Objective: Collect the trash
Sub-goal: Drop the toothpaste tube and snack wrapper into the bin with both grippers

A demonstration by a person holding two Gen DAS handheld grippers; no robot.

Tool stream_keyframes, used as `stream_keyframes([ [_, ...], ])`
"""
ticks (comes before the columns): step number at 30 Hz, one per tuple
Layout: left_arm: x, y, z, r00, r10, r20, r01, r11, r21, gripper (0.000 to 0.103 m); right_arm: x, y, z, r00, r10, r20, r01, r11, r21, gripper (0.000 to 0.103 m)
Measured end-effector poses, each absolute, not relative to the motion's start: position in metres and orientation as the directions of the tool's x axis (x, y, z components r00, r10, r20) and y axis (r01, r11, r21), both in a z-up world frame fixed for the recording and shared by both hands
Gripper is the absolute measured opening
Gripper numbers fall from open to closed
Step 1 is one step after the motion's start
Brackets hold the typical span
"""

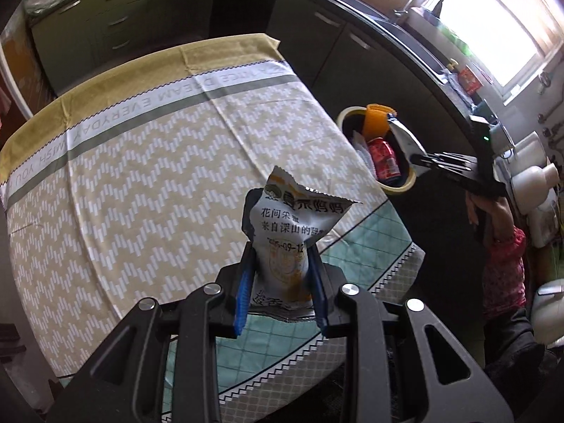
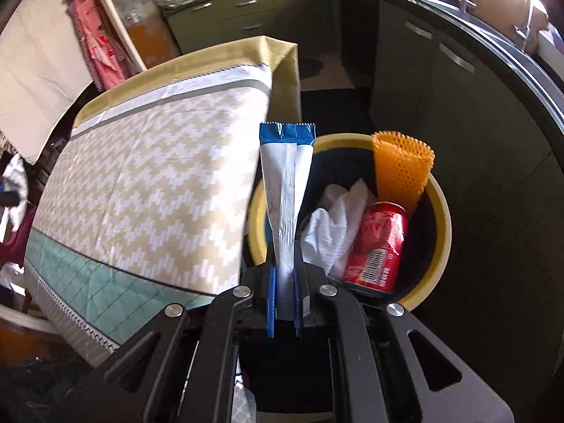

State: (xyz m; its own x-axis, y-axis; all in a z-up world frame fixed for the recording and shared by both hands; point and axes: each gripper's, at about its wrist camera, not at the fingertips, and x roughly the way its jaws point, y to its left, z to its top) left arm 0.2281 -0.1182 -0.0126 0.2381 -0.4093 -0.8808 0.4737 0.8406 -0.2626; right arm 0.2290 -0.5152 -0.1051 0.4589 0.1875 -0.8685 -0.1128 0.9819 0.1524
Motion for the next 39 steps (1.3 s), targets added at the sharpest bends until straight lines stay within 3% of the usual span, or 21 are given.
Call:
stream_keyframes([
  [5,0.212,-0.161,-0.002,0.2,-0.44,-0.876,0.563,0.783,-0.265,0.028,0.265,-0.542,-0.145,0.412,0.135,-0.901,0.01,0.988,0.152,0.011],
  [7,0.208,-0.176,0.002,0.188,-0.452,-0.872,0.592,0.761,-0.266,0.028,0.278,-0.547,-0.16,0.388,0.16,-0.907,0.019,0.983,0.182,0.025],
  [8,0.207,-0.183,0.003,0.181,-0.459,-0.87,0.604,0.75,-0.269,0.028,0.28,-0.547,-0.164,0.384,0.155,-0.91,0.03,0.983,0.18,0.042],
  [9,0.207,-0.19,0.003,0.174,-0.467,-0.867,0.616,0.739,-0.274,0.028,0.279,-0.549,-0.164,0.389,0.139,-0.911,0.045,0.985,0.169,0.046],
  [19,0.211,-0.27,0.001,0.089,-0.511,-0.855,0.72,0.626,-0.299,0.028,0.147,-0.603,-0.104,0.644,0.203,-0.738,0.112,0.929,0.353,0.056],
  [32,0.295,-0.417,-0.057,0.047,-0.451,-0.891,0.727,0.627,-0.279,0.028,-0.05,-0.673,-0.16,0.785,0.17,-0.596,0.337,0.691,0.64,0.057],
  [39,0.33,-0.458,-0.111,0.052,-0.366,-0.929,0.682,0.693,-0.235,0.031,-0.063,-0.684,-0.165,0.793,0.134,-0.594,0.37,0.668,0.645,0.058],
])
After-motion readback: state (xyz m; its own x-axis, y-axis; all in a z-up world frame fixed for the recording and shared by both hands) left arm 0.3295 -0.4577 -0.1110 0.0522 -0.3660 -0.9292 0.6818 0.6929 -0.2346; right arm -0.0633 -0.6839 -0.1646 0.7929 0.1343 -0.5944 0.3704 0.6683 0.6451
